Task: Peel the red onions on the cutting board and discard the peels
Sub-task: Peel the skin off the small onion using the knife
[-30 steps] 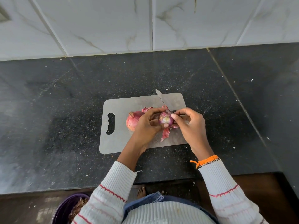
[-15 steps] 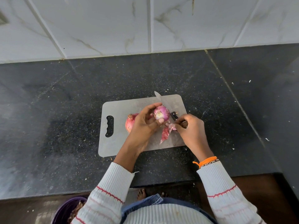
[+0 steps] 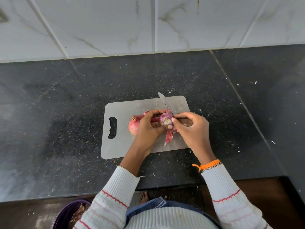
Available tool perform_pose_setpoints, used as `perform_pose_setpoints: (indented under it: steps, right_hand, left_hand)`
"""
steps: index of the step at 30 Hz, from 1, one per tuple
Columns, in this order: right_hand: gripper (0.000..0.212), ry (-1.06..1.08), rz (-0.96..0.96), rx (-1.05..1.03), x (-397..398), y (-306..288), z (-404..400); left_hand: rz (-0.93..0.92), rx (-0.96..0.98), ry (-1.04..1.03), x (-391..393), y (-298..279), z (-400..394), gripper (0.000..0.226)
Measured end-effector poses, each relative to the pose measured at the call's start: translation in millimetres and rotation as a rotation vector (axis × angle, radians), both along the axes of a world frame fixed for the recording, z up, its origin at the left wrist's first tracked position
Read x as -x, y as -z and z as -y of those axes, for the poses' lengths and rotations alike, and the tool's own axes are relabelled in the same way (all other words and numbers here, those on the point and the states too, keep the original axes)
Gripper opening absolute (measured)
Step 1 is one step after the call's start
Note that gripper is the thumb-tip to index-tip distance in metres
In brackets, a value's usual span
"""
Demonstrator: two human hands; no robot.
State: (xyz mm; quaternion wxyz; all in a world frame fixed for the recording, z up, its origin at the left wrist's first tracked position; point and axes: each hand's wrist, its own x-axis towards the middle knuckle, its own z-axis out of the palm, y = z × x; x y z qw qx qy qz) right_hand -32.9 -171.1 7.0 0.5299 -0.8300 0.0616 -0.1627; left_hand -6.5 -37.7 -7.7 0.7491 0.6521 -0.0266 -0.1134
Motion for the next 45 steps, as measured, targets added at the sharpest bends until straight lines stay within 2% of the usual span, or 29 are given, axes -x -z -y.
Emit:
perform_pose_setpoints:
  steps: [8, 24, 31, 38, 43, 45]
  right_hand:
    - [0.002, 0.014, 0.039, 0.070, -2.1, 4.8, 5.6]
    - [0.008, 0.003, 0.057, 0.034, -3.4, 8.4, 7.6]
    - [0.012, -0.018, -0.051, -0.282, 0.8, 5.3, 8.0]
    - [0.007, 0.011, -0.041, -0.122, 0.1, 4.1, 5.9]
    - [0.005, 0.038, -0.022, -0.074, -0.7, 7.1, 6.3]
    - [0.005, 0.058, -0.031, -0.114, -0.5, 7.9, 6.4]
  left_hand:
    - [0.001, -0.031, 0.016, 2.8, -3.2, 1.2, 0.046]
    - [0.012, -0.029, 0.025, 3.3, -4.9, 3.0, 0.048]
    - [0.014, -0.022, 0.019, 2.6, -6.3, 3.0, 0.045]
    - [0.099, -0.160, 0.016, 4.1, -6.0, 0.9, 0.049]
    - [0.090, -0.137, 0.034, 6.4, -7.4, 0.4, 0.049]
    - [0.077, -0.103, 0.049, 7.1, -7.3, 0.1, 0.049]
